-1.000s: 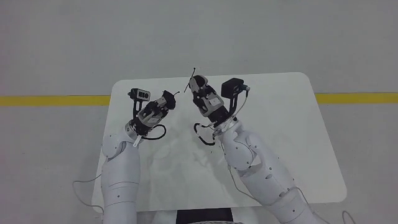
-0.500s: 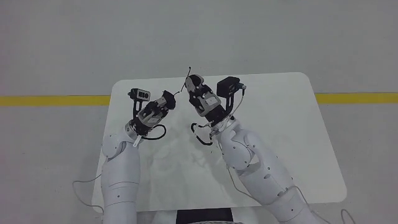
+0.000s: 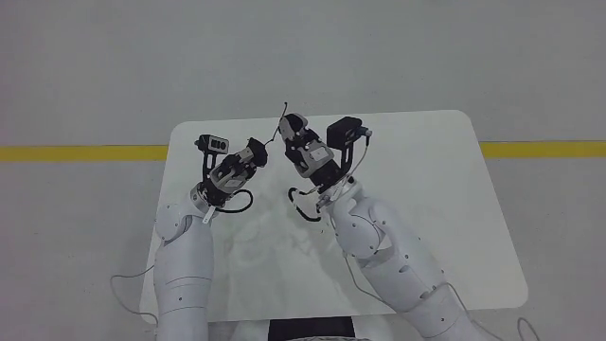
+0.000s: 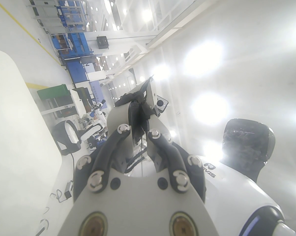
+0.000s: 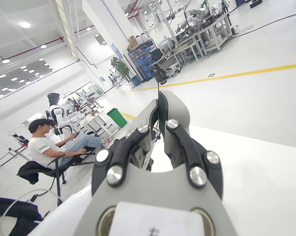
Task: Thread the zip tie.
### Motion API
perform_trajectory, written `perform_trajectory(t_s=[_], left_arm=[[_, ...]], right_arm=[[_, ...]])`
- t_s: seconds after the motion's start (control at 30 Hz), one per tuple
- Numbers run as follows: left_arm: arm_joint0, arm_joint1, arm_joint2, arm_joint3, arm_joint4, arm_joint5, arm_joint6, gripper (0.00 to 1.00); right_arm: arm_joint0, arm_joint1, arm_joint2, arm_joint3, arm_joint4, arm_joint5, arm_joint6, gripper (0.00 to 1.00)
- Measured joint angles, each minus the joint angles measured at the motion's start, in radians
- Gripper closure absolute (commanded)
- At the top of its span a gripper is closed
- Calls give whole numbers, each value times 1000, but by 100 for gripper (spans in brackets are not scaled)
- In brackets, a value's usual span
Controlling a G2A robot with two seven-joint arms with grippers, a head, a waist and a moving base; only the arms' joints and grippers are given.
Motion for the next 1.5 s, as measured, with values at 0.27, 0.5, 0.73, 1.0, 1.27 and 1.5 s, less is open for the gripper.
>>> perform_trajectory(t_s=[0.27,0.5,0.73,1.0,1.27,1.5], left_arm=[[0,0,0,0,0,0,0,100],[0,0,0,0,0,0,0,100],[0,0,0,0,0,0,0,100],[0,0,0,0,0,0,0,100],[0,0,0,0,0,0,0,100],[0,0,0,0,0,0,0,100]], right_arm=[[1,-4,-2,10,-16,8,-7,100],[-7,-6,2,8,-26,12,-10,100],[-12,-8,4,8,-37,12,-3,100],[-10,-12,3,5,-37,12,-13,100],[-9,-16,5,9,-42,10,-17,100],[-10,-18,6,15,-52,11,-17,100]])
